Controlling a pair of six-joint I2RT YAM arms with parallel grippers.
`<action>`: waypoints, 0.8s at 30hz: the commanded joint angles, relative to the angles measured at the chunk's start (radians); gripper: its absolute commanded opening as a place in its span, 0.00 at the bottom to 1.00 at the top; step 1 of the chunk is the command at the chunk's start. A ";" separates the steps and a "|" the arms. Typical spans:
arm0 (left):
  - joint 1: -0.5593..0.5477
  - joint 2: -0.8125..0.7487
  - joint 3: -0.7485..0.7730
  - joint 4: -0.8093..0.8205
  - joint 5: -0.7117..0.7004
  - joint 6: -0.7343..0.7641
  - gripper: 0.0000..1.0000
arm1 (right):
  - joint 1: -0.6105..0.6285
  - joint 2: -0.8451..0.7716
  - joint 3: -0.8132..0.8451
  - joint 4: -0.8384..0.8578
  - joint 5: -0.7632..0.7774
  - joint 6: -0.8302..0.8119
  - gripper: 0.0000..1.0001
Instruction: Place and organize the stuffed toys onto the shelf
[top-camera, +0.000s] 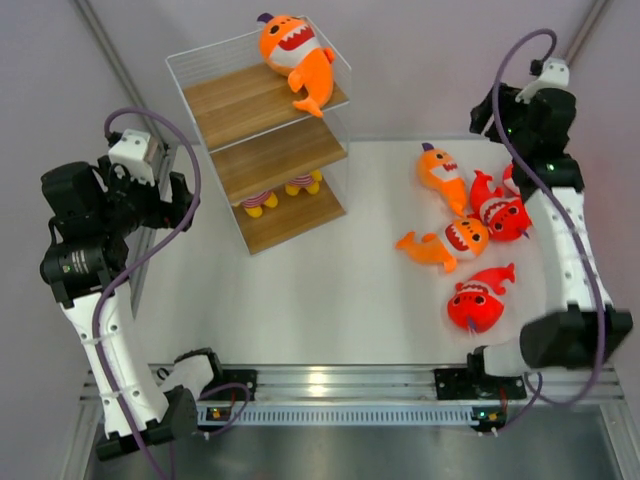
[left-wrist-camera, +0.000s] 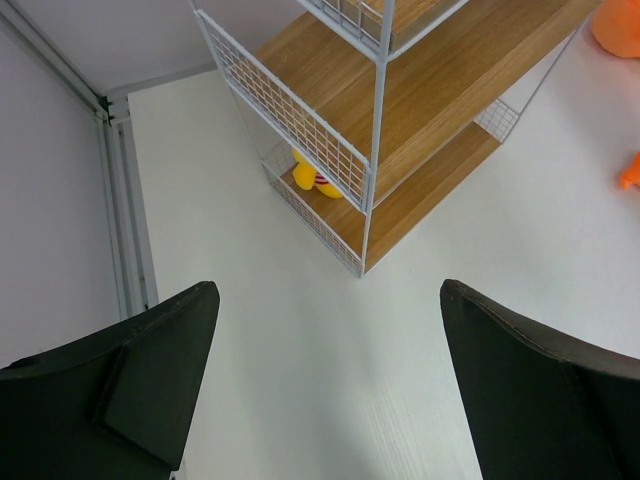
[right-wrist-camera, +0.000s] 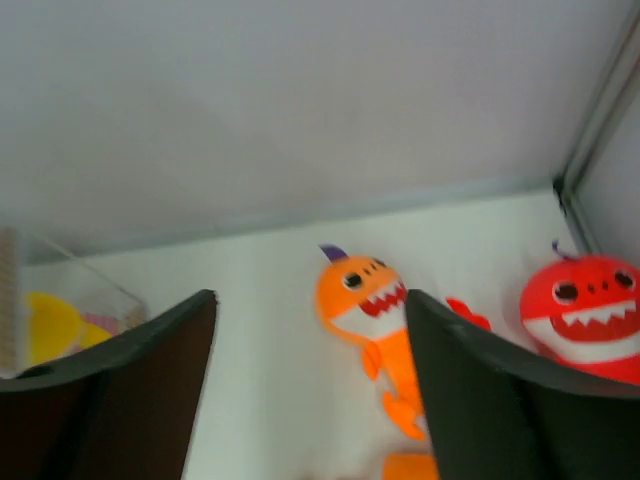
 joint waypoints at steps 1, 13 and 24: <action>0.000 -0.019 -0.013 0.028 -0.020 0.011 0.98 | -0.149 0.269 -0.062 -0.053 -0.124 0.059 0.68; 0.001 0.018 -0.024 0.028 -0.082 0.011 0.98 | -0.200 0.714 0.066 -0.055 -0.222 0.001 0.48; 0.001 0.062 -0.020 0.029 -0.076 -0.007 0.98 | -0.134 0.682 -0.106 0.005 -0.210 -0.068 0.48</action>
